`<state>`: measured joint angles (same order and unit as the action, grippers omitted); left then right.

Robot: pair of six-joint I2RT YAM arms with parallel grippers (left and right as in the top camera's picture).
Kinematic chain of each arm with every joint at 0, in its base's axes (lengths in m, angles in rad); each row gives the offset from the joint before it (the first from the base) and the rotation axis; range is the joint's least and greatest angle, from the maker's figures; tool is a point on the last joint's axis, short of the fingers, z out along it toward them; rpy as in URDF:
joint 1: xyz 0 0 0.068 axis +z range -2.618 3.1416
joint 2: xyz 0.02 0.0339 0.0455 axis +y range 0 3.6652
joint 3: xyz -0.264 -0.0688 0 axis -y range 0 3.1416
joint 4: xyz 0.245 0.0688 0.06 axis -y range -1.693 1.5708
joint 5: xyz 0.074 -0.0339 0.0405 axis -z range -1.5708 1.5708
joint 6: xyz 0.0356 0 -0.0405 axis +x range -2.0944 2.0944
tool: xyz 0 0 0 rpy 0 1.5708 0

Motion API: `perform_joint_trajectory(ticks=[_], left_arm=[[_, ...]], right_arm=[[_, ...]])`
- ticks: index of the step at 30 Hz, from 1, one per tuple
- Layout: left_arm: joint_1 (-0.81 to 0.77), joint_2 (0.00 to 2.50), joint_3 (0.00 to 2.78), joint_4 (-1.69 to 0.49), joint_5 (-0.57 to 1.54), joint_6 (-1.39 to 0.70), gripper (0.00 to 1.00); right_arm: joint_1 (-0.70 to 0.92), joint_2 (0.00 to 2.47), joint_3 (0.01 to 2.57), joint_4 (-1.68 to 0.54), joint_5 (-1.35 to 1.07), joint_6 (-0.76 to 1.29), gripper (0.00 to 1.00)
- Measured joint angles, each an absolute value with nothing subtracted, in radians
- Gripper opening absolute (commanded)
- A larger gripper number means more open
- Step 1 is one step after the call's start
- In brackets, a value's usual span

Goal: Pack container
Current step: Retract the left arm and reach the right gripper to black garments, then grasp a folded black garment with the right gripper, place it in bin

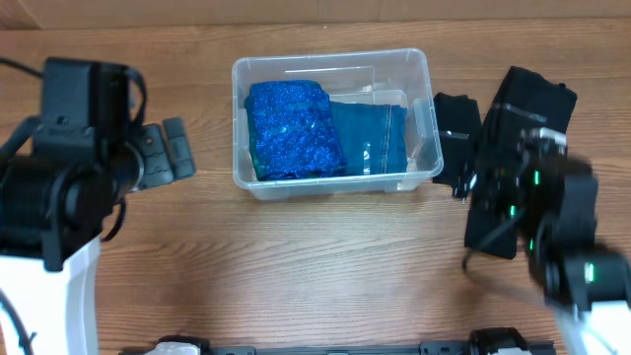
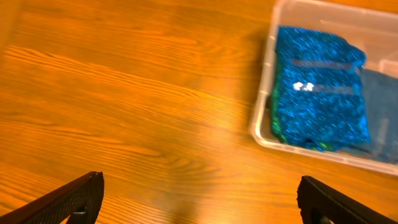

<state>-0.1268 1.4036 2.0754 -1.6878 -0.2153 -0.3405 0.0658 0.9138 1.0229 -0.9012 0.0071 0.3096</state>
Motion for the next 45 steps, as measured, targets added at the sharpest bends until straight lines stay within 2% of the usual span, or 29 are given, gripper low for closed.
perform_joint_trajectory(ticks=[4,10,12,21,25,27,30,33,36,37,42,45], left_arm=[[-0.122,1.377,2.075,-1.691,-0.241,-0.284,1.0],[-0.122,1.377,2.075,-1.688,-0.245,-0.258,1.0],[-0.122,1.377,2.075,-1.688,-0.247,-0.257,1.0],[-0.122,1.382,2.075,-1.688,-0.248,-0.255,1.0],[-0.122,1.382,2.075,-1.688,-0.248,-0.255,1.0],[-0.122,1.382,2.075,-1.688,-0.248,-0.255,1.0],[-0.122,1.382,2.075,-1.688,-0.248,-0.255,1.0],[-0.122,1.382,2.075,-1.687,-0.248,-0.255,1.0],[-0.122,1.382,2.075,-1.688,-0.248,-0.254,1.0],[-0.122,1.382,2.075,-1.688,-0.248,-0.255,1.0],[-0.122,1.382,2.075,-1.688,-0.248,-0.254,1.0],[-0.122,1.382,2.075,-1.688,-0.248,-0.255,1.0]], right_arm=[[-0.14,1.195,1.192,-0.968,-0.151,0.286,1.0],[-0.554,1.401,1.212,-0.98,-0.33,0.231,1.0],[-0.636,1.477,1.213,-0.984,-0.36,0.2,1.0],[-0.636,1.831,1.214,-0.958,-0.397,0.021,1.0],[-0.632,1.881,1.203,-0.955,-0.413,-0.031,0.99],[-0.626,1.881,1.176,-0.935,-0.421,-0.048,0.95],[-0.612,1.869,1.124,-0.871,-0.447,-0.055,0.81],[-0.606,1.853,1.081,-0.801,-0.47,-0.041,0.59],[-0.581,1.843,1.032,-0.77,-0.508,-0.018,0.29],[-0.575,1.845,1.026,-0.785,-0.515,-0.007,0.06],[-0.569,1.837,1.063,-0.956,-0.648,0.005,0.04],[-0.556,1.735,1.134,-1.048,-0.708,0.008,0.04]])
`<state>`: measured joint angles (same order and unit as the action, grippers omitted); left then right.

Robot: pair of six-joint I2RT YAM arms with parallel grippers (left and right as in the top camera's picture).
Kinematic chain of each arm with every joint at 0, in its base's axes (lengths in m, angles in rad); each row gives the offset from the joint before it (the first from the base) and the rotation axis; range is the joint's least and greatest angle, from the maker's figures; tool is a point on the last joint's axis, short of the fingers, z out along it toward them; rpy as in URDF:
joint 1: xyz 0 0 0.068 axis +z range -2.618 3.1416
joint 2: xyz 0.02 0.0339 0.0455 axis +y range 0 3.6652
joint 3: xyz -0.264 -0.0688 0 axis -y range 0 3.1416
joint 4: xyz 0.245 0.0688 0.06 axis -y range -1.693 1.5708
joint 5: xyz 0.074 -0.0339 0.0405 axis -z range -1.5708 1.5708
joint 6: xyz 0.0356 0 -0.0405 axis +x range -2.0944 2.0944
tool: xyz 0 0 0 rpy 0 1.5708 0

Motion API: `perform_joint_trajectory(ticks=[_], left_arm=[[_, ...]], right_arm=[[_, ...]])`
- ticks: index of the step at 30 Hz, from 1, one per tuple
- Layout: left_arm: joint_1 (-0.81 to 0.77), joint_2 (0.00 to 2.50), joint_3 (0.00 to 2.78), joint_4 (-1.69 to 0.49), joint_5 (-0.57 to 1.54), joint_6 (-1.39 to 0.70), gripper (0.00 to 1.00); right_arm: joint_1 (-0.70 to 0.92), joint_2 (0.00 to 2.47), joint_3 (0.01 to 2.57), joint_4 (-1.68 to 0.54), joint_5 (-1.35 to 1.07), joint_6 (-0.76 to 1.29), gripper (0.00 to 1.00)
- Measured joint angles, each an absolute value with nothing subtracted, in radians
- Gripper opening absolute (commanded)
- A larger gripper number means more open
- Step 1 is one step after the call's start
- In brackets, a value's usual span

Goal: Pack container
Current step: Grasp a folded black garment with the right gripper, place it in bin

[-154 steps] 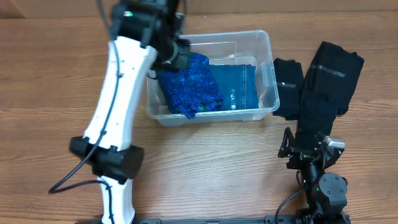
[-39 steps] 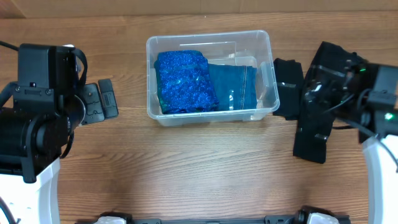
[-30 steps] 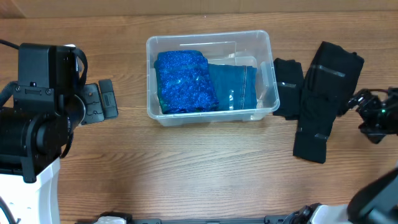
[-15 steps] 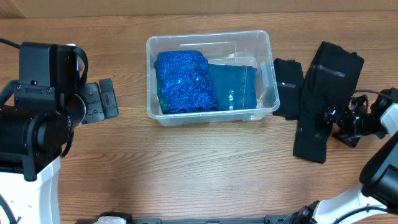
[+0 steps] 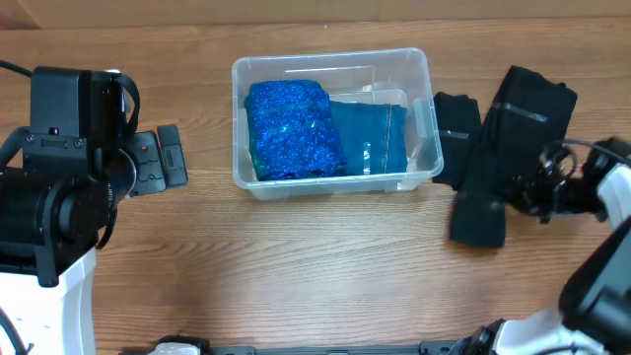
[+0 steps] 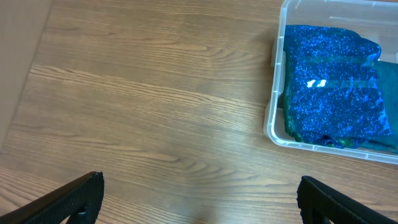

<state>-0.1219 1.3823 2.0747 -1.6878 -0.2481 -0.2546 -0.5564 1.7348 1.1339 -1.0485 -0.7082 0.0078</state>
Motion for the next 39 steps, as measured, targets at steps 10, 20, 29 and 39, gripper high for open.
perform_joint_trajectory(ticks=[10,20,29,39], left_arm=[[-0.122,1.382,2.075,-1.687,-0.248,-0.255,1.0],[-0.122,1.383,2.075,-1.688,-0.248,-0.255,1.0],[-0.122,1.383,2.075,-1.687,-0.248,-0.254,1.0],[-0.122,1.383,2.075,-1.688,-0.248,-0.254,1.0]], right_arm=[[-0.207,1.325,1.345,-0.901,-0.779,0.155,0.04],[0.279,1.587,1.349,-0.506,-0.609,0.468,0.04],[0.269,1.786,1.348,-0.538,-0.461,0.496,0.15],[0.214,1.775,1.414,-0.707,-0.354,0.374,0.74]])
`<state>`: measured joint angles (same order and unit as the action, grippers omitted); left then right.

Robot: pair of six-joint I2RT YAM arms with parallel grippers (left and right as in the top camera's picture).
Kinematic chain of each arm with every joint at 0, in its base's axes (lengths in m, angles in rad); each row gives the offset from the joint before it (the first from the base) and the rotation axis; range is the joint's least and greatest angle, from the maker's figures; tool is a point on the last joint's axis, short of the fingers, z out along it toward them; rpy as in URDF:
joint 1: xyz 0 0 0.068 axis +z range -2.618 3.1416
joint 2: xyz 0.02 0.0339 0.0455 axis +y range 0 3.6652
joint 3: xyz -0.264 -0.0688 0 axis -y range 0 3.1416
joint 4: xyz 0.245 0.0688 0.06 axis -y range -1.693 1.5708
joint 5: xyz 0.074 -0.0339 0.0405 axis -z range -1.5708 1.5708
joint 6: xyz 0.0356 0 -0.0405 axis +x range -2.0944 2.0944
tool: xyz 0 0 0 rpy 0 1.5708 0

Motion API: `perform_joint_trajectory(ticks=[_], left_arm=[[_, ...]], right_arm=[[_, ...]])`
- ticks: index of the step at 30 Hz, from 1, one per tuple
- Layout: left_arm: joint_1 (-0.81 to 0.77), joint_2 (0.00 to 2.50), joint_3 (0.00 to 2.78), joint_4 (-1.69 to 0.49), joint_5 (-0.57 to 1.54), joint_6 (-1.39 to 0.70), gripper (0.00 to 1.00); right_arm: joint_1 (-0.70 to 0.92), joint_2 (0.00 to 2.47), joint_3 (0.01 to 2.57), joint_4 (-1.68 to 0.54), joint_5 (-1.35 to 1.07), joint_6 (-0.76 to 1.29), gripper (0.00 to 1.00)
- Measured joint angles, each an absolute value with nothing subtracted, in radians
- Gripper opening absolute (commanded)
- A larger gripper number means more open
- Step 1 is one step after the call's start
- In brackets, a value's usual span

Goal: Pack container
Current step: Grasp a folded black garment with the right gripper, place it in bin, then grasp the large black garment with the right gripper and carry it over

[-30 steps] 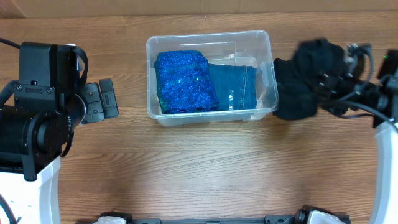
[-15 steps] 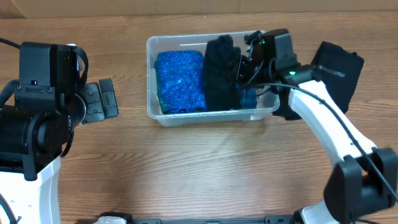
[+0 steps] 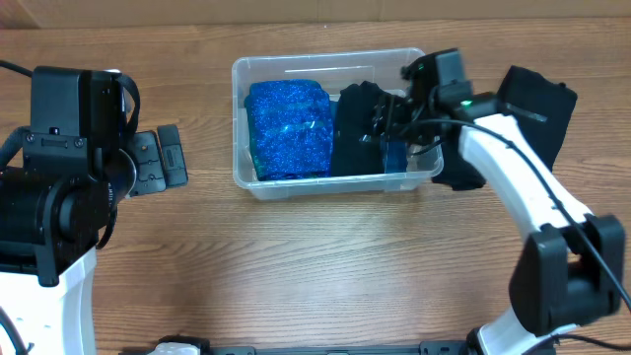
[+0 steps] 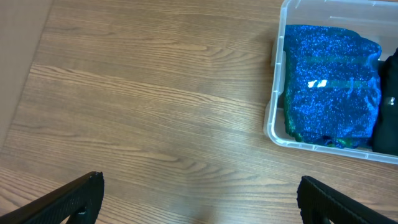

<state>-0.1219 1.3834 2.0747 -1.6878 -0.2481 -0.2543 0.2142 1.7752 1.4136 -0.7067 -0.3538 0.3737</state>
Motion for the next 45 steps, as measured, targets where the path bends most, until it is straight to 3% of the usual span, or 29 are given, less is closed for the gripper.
perform_joint_trajectory(ticks=[3,7,10,14,22,28,30,32,35,37,39,45], left_arm=[[-0.122,1.383,2.075,-1.687,-0.248,-0.254,1.0],[-0.122,1.384,2.075,-1.688,-0.248,-0.254,1.0],[-0.122,1.384,2.075,-1.687,-0.248,-0.255,1.0],[-0.122,1.384,2.075,-1.687,-0.248,-0.254,1.0],[-0.122,1.384,2.075,-1.688,-0.248,-0.254,1.0],[-0.122,1.384,2.075,-1.688,-0.248,-0.254,1.0],[-0.122,1.384,2.075,-1.688,-0.248,-0.255,1.0],[-0.122,1.384,2.075,-1.688,-0.248,-0.254,1.0],[-0.122,1.384,2.075,-1.688,-0.248,-0.254,1.0],[-0.122,1.384,2.075,-1.688,-0.248,-0.254,1.0],[-0.122,1.384,2.075,-1.688,-0.248,-0.254,1.0],[-0.122,1.384,2.075,-1.687,-0.248,-0.254,1.0]], right_arm=[[0.115,1.687,1.504,-0.813,-0.352,0.351,0.78],[-0.171,1.563,1.6,-0.889,-0.368,0.325,0.86],[-0.368,1.588,1.604,-0.91,-0.369,0.315,0.92],[-0.545,1.72,1.604,-0.902,-0.367,0.301,0.92],[-0.581,2.053,1.602,-0.738,-0.368,0.289,0.93],[-0.581,2.149,1.602,-0.7,-0.371,0.287,0.92],[-0.581,2.177,1.602,-0.698,-0.39,0.281,0.86],[-0.581,2.202,1.602,-0.694,-0.434,0.261,0.72],[-0.581,2.212,1.602,-0.691,-0.467,0.241,0.28],[-0.582,2.231,1.602,-0.699,-0.494,0.24,0.09],[-0.586,2.229,1.607,-0.744,-0.516,0.239,0.04],[-0.585,2.156,1.615,-0.928,-0.536,0.236,0.04]])
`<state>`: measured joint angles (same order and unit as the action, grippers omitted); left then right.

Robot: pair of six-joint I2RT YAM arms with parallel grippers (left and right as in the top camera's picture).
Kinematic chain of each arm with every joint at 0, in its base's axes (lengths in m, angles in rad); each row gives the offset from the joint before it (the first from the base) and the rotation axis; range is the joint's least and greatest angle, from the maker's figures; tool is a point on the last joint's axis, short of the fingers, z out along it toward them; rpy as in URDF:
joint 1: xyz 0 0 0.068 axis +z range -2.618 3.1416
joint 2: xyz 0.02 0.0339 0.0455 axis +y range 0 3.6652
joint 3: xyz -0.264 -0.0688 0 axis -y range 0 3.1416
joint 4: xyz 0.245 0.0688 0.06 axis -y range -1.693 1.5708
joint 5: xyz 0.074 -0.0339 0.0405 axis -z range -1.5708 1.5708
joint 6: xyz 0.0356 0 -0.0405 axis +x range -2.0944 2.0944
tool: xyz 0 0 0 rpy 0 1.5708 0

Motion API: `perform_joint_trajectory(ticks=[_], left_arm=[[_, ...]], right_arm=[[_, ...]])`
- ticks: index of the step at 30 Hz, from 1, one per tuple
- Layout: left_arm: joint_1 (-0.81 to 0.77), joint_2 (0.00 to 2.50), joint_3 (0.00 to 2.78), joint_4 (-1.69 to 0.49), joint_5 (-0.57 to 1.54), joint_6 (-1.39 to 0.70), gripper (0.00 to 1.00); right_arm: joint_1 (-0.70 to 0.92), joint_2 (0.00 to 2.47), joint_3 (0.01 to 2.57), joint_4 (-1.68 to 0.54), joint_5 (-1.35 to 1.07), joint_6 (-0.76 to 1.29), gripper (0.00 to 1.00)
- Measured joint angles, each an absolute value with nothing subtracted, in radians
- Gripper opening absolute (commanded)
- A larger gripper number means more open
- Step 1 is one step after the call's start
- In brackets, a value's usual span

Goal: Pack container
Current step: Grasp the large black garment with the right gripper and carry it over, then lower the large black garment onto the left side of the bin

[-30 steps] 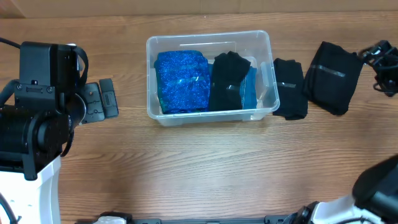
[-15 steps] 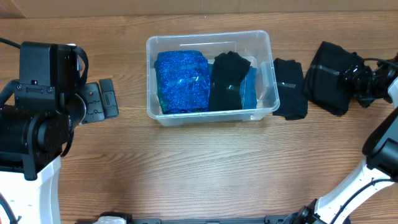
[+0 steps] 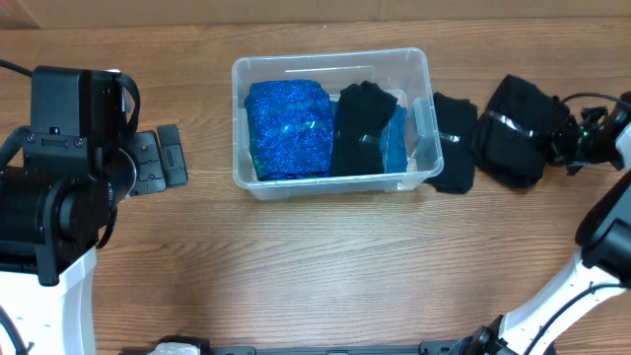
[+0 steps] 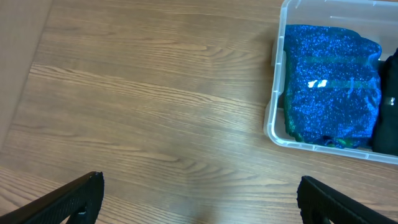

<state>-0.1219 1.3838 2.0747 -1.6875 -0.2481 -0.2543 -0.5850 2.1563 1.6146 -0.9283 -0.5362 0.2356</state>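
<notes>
The clear plastic container stands at the table's middle. Inside lie a blue glitter cloth on the left and a black garment draped over a teal cloth on the right. To the container's right, a flat black garment and a bunched black bundle lie on the wood. My right gripper touches the bundle's right edge; its jaws are too small to read. My left gripper hangs wide open over bare wood, left of the container and the glitter cloth.
The wooden table runs to a back edge near the top of the overhead view. The left arm's body fills the left side. The right arm curves along the right edge.
The black garment, then held over the container's right half, now lies inside it on the teal cloth. My right gripper has gone to the far right, at the bunched bundle. The left arm is unchanged.
My right arm was blurred over the black clothes right of the container. Then its gripper was at a long black garment there. Then that garment was in the container's right half under the gripper. Now it rests there alone, and the gripper is at the bundle.
</notes>
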Motion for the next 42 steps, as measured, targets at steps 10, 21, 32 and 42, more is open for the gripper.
perform_joint_trajectory(ticks=[10,21,32,42], left_arm=[[-0.122,1.384,2.075,-1.687,-0.248,-0.254,1.0],[-0.122,1.384,2.075,-1.688,-0.249,-0.254,1.0],[-0.122,1.384,2.075,-1.688,-0.249,-0.254,1.0],[-0.122,1.384,2.075,-1.688,-0.249,-0.254,1.0]], right_arm=[[-0.326,1.448,1.63,-1.061,-0.63,0.236,0.04],[0.29,1.546,1.623,-0.818,-0.696,0.441,0.1],[0.49,1.774,1.621,-0.76,-0.415,0.702,0.11],[0.45,1.813,1.57,-0.625,-0.379,0.62,0.11]])
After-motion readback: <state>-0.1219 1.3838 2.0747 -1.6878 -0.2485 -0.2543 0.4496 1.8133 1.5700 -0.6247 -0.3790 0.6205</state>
